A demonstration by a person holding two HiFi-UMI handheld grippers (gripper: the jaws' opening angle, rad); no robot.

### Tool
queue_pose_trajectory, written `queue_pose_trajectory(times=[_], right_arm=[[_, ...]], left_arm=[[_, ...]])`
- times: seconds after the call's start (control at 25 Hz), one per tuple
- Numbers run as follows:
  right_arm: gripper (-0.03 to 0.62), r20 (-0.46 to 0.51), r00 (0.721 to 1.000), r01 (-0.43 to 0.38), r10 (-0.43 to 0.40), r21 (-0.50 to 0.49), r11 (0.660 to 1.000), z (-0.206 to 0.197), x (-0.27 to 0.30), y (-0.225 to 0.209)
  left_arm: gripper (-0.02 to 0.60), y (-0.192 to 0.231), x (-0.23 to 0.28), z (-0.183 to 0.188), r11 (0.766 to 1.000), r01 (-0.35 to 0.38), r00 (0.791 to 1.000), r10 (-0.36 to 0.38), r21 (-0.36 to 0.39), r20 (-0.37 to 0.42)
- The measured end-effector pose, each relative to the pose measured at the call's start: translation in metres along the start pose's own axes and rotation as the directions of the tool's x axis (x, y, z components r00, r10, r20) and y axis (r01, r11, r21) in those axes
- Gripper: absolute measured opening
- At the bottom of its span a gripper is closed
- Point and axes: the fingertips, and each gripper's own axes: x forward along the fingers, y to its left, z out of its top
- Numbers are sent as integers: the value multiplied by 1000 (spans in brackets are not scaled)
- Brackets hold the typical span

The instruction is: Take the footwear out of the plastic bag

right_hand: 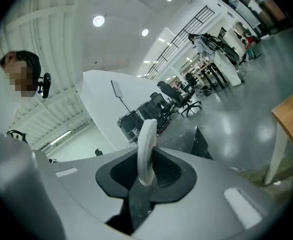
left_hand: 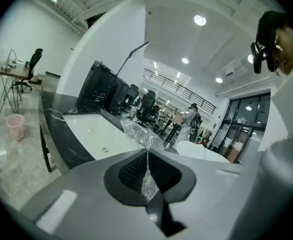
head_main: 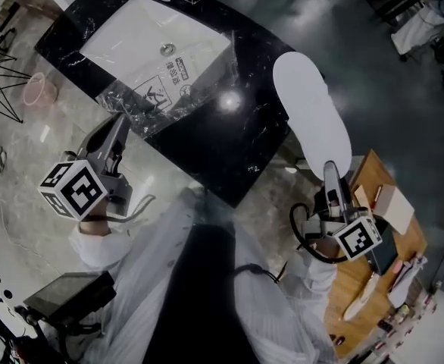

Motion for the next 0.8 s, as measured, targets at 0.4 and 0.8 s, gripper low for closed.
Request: queue_pose_trajectory(times=[0.4,0.8], right_arm=[[74,-6,999,-31,31,41,999,-36,36,49],[74,21,1000,-4,4,18,1000,-26,27,49]], left_arm=[[8,-36,13,-16,998,36,999,-35,55,-14],[8,-36,12,-20,997,42,999,-40,59,-26]])
